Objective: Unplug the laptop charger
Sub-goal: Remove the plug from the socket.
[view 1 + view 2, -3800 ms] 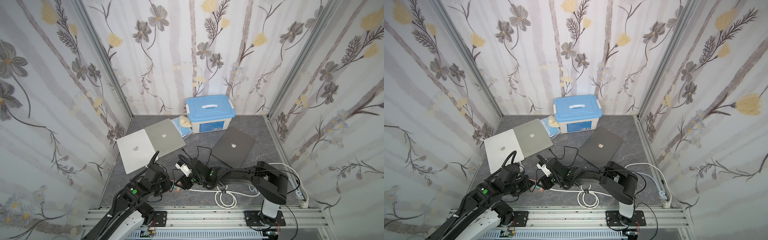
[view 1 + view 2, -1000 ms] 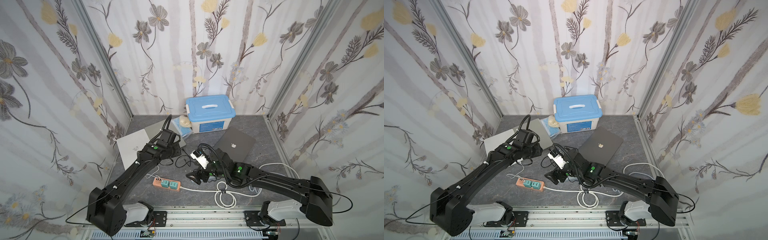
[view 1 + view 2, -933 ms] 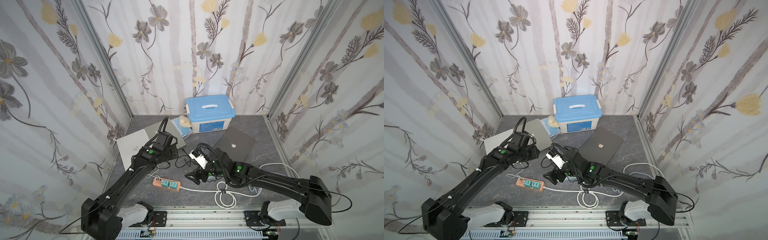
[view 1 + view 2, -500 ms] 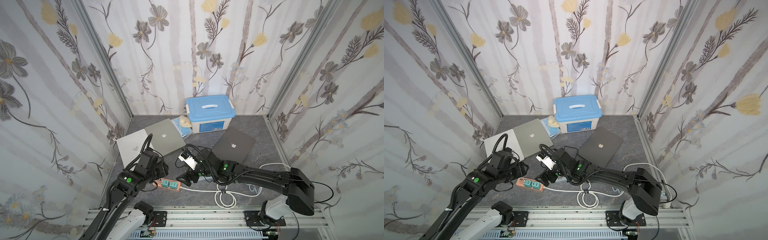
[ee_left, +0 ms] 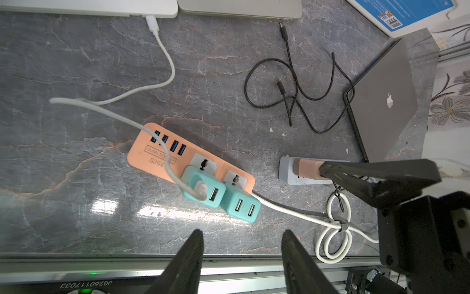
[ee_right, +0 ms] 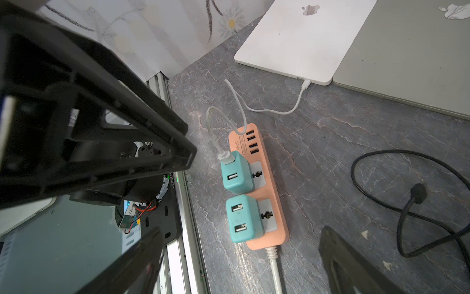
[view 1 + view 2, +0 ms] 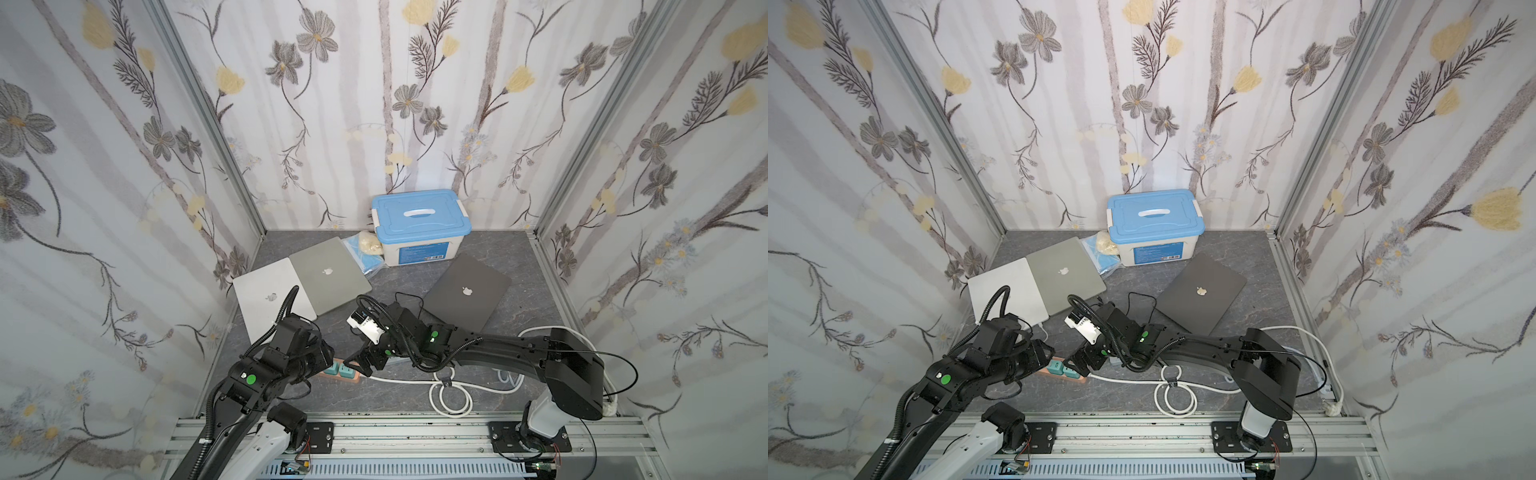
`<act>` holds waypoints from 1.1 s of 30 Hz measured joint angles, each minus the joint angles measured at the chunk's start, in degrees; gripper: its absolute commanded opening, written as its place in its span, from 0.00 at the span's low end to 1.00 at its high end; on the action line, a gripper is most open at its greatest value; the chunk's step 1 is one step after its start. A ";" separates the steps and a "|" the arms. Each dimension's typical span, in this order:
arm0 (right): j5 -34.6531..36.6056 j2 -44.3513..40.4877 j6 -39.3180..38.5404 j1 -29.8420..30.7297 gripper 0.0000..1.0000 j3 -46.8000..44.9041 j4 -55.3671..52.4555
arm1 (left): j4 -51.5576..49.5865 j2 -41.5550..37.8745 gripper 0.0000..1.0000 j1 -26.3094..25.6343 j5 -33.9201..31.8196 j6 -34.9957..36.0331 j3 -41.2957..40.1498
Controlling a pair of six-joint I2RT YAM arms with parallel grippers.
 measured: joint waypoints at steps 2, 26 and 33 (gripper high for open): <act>0.02 1.55 -0.63 0.11 0.96 0.76 0.00 | -0.07 0.00 0.53 0.00 -0.24 -0.61 -1.01; -1.95 9.03 -5.16 0.61 0.90 4.07 -0.50 | 1.81 11.82 0.56 -5.11 -10.67 -5.11 -3.41; -2.45 10.45 -6.16 0.72 0.87 4.66 -1.38 | 1.70 12.24 0.56 -6.01 -12.20 -6.16 -3.54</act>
